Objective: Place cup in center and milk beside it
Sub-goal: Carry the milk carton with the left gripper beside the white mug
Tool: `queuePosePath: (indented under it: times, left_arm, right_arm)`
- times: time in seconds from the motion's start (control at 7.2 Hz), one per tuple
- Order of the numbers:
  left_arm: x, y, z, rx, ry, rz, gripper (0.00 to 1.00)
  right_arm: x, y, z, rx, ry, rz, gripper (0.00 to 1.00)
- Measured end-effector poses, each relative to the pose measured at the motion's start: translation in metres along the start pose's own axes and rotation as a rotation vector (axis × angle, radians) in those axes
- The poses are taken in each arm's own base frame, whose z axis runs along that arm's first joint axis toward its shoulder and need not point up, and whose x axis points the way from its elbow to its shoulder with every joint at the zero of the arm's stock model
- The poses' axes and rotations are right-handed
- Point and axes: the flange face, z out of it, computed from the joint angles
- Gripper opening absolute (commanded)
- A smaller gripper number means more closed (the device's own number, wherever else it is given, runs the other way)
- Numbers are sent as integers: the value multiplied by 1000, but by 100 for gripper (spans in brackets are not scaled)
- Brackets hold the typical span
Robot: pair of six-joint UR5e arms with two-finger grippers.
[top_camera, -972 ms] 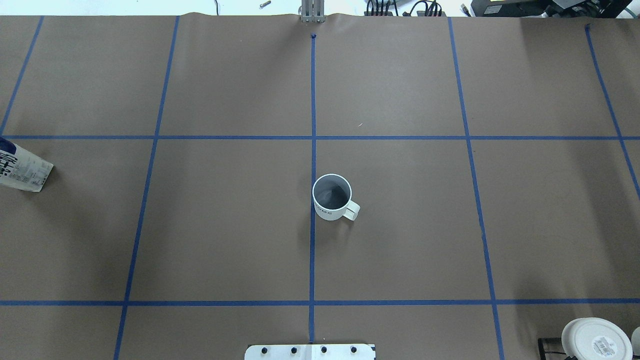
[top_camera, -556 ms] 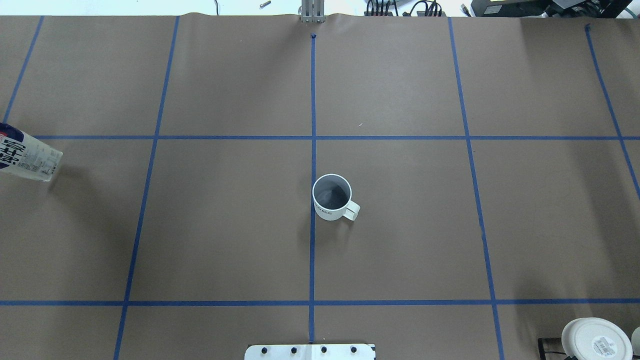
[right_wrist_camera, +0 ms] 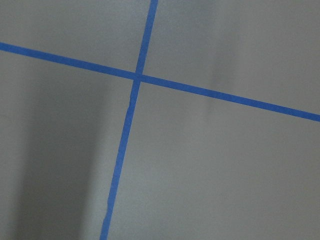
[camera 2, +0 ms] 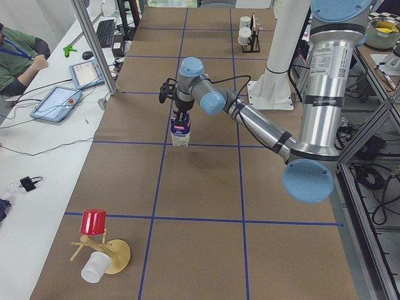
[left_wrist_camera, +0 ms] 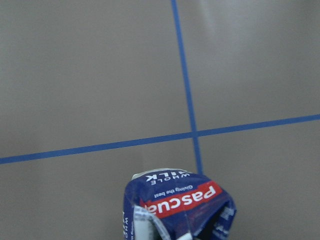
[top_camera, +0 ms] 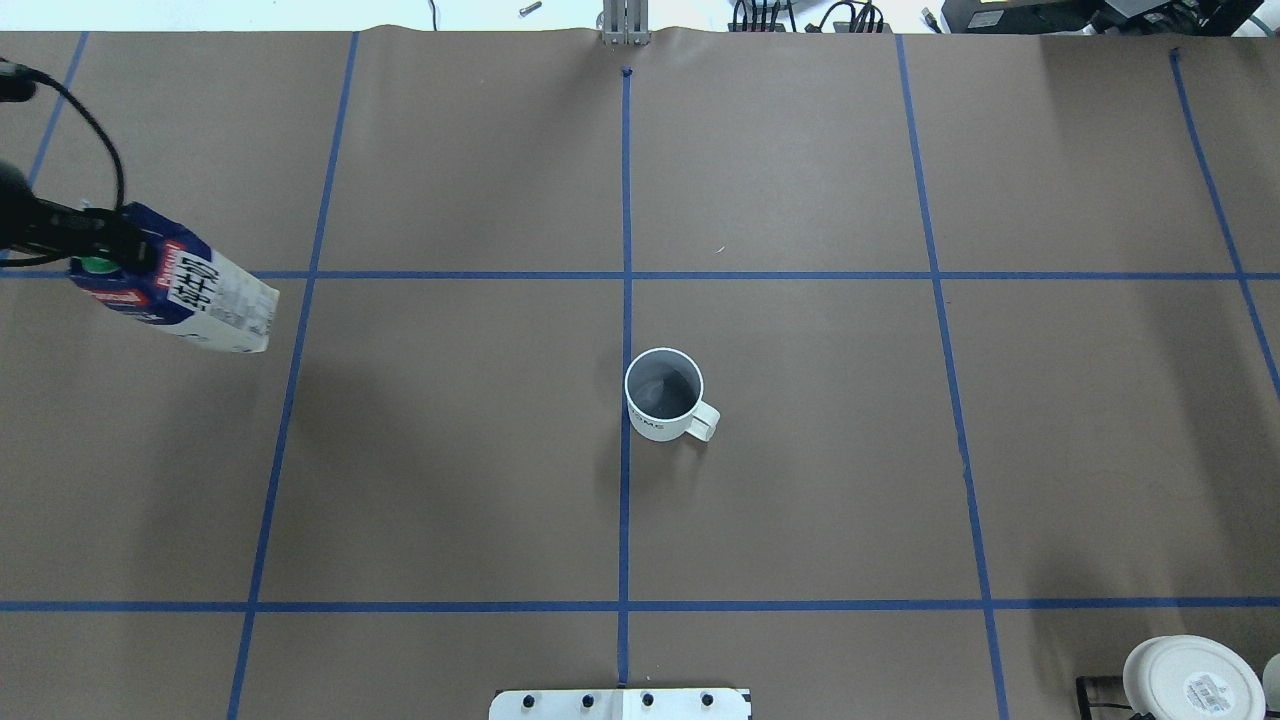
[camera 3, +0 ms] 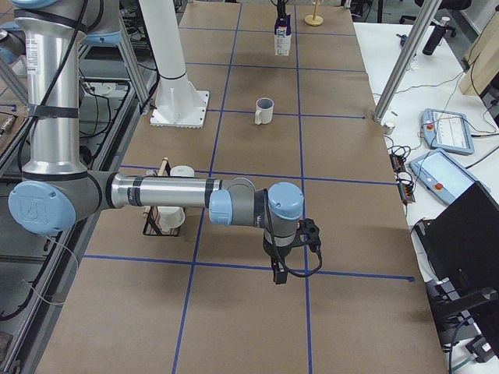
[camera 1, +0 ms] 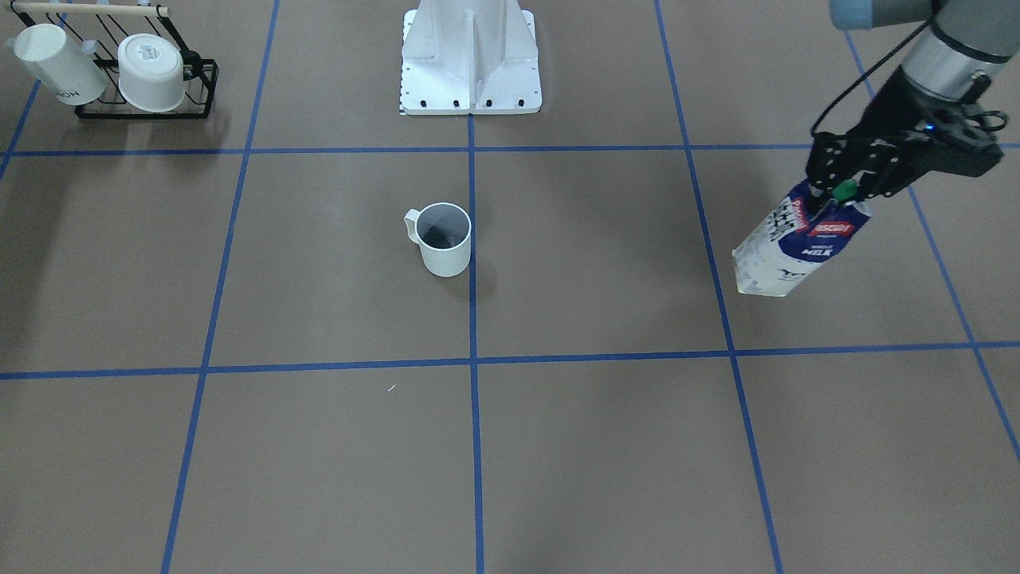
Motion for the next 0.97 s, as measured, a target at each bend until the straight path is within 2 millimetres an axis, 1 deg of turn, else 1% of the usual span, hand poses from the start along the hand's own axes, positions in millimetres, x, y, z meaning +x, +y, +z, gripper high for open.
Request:
queuePosePath:
  times: [0.14,0.28,0.42,0.56,0.69,0.83,0.97]
  left_arm:
    - [82,1,8,-22,-31,-49,0]
    - [161,13,12,-42,-61,-87,0]
    - [228,26,18,-55,-69,-120,0]
    - [282,33,29,-62,-73,-142,0]
    - [319,41,43,-68,-84,-143,0]
    - [338,51,55,-75,-94,-134,0]
    - [347,60,62,-84,-99,-123,0]
  right_arm:
    - [0,1,1,-1,0,1,100]
    - [1,1,1,-2,0,1,100]
    - [1,1,1,-2,0,2,100]
    - [1,1,1,-2,0,2,100]
    - [1,1,1,-3,-1,2,100]
    - [1,1,1,-3,-1,2,100]
    - [1,1,1,-3,-1,2,100]
